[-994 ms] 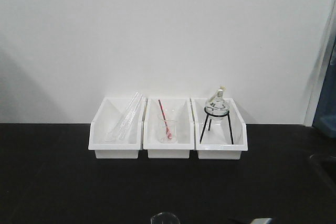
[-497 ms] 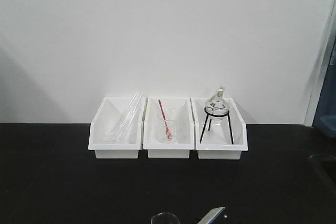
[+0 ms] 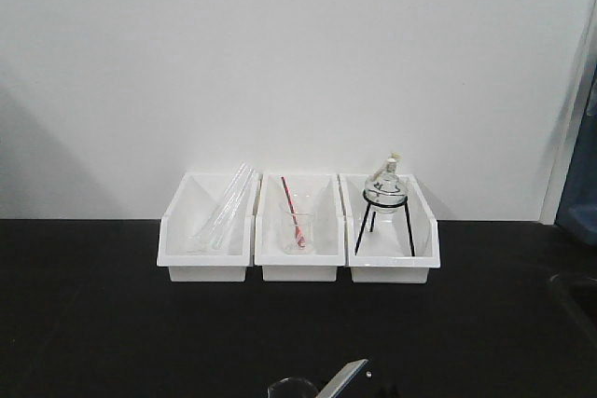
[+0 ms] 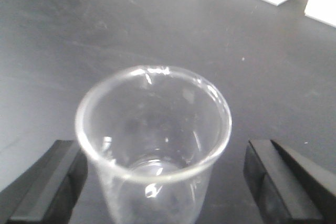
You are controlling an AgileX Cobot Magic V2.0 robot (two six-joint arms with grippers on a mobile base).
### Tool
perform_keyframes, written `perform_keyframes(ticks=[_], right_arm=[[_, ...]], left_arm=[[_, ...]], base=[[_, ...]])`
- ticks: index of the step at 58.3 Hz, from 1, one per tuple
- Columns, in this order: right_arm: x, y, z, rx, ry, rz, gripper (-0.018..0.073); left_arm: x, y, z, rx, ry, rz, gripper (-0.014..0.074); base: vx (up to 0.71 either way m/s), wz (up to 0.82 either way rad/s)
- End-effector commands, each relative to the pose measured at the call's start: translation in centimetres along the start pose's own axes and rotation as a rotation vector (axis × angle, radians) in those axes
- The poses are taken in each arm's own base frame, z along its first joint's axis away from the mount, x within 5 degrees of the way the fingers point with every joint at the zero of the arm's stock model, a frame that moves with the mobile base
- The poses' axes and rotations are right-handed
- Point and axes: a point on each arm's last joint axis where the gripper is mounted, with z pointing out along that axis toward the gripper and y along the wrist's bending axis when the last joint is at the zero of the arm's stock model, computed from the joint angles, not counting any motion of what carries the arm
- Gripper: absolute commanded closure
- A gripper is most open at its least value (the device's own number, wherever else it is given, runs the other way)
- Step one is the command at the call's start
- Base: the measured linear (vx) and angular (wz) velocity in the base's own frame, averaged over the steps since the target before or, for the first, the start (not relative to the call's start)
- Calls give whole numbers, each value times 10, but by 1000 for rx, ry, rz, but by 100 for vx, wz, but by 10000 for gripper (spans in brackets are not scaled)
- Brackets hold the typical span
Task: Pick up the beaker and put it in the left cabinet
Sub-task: 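Close the right gripper around the small clear glass beaker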
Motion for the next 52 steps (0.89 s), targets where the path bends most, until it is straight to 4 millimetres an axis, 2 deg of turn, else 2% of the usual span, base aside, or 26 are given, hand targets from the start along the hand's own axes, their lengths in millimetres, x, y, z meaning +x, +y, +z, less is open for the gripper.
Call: perform_keyframes(ticks=[1,20,27,33,40,52], right_arm=[[-28,-5,4,6,-159,-22,-69],[-28,-9,15,3,-169,20,22],[-29,-8,15,0,-180,18,97],[-34,-8,13,-10,-199,25,197],[-52,-6,4,-38,-219,19,338],[-101,-9,-28,14,-243,-22,575]], left_arm=[[-3,0,-1,-7,-77,-6,595],[-3,0,-1,-7,-77,-6,595],[-3,0,-1,-7,-77,-6,595],[-3,0,-1,-7,-77,-6,595],[-3,0,-1,-7,-77,-6,595],[-3,0,-1,-7,-77,-6,595]], base=[[0,0],[0,0],[0,0],[0,0],[0,0],[0,0]])
